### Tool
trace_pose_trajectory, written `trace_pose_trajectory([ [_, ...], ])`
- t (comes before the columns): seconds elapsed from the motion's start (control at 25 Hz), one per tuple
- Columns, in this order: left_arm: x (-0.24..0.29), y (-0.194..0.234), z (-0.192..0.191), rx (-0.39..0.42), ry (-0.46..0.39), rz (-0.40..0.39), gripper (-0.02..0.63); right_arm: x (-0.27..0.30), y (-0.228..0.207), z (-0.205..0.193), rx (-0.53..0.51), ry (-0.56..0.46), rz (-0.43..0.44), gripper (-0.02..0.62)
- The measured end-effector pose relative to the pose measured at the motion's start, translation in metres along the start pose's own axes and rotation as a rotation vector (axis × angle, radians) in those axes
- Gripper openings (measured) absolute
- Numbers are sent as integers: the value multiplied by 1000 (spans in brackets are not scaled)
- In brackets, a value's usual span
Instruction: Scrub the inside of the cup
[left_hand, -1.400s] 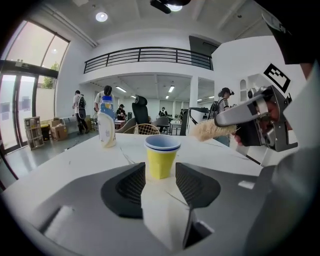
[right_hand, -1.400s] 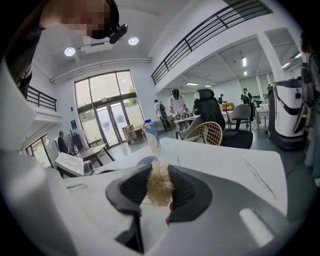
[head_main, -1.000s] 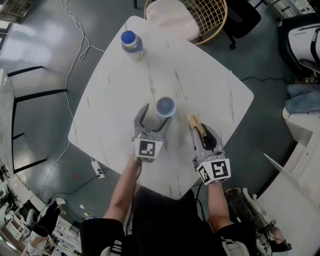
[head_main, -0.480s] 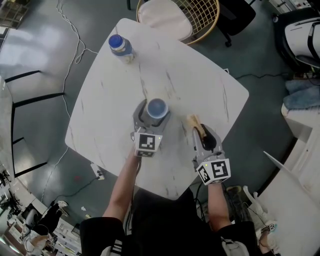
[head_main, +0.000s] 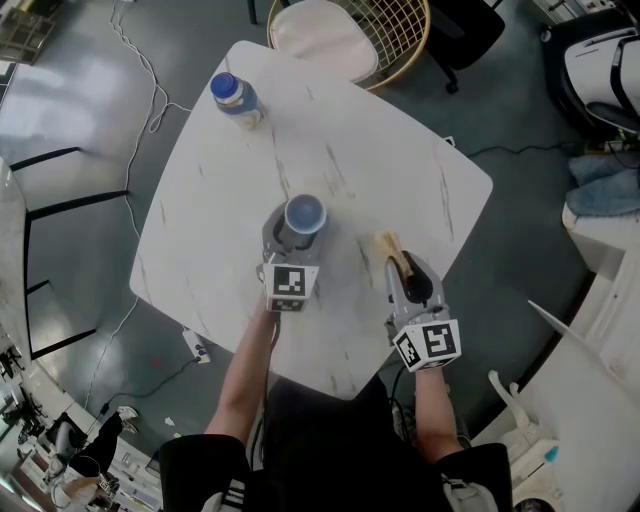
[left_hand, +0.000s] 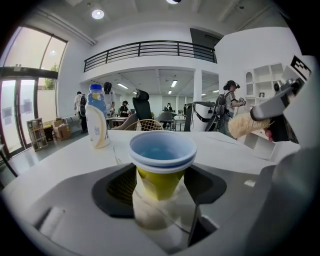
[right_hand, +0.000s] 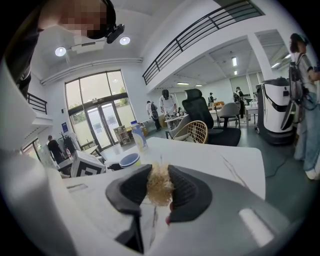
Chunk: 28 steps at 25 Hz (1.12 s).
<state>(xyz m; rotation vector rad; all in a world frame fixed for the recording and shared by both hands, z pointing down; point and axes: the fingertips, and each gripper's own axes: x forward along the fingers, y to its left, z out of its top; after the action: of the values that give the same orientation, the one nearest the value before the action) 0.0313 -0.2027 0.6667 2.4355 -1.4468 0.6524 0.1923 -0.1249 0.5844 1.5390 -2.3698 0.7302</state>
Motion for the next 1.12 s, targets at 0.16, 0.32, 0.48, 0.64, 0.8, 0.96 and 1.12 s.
trace_pose_trajectory([
  [0.16, -1, -2, -1, -7, -4, -8, 304, -4, 2, 1, 0, -5, -1, 106],
  [0.32, -8, -4, 1, 8, 9, -12, 302, -9, 4, 4, -5, -20, -1, 106],
  [0.48, -19, -9, 4, 2, -5, -23, 301, -17, 10, 8, -12, -32, 0, 106],
  [0.64, -34, -14, 13, 14, -24, -27, 298, -28, 20, 16, -20, -58, 5, 106],
  [0.8, -53, -20, 28, 41, -50, -40, 296, -41, 32, 28, -36, -87, 12, 106],
  [0.96, -78, -28, 39, 80, -65, -56, 296, -57, 48, 33, -33, -100, 20, 106],
  [1.12, -101, -34, 50, 129, -88, -73, 295, -68, 66, 43, -47, -130, 33, 106],
])
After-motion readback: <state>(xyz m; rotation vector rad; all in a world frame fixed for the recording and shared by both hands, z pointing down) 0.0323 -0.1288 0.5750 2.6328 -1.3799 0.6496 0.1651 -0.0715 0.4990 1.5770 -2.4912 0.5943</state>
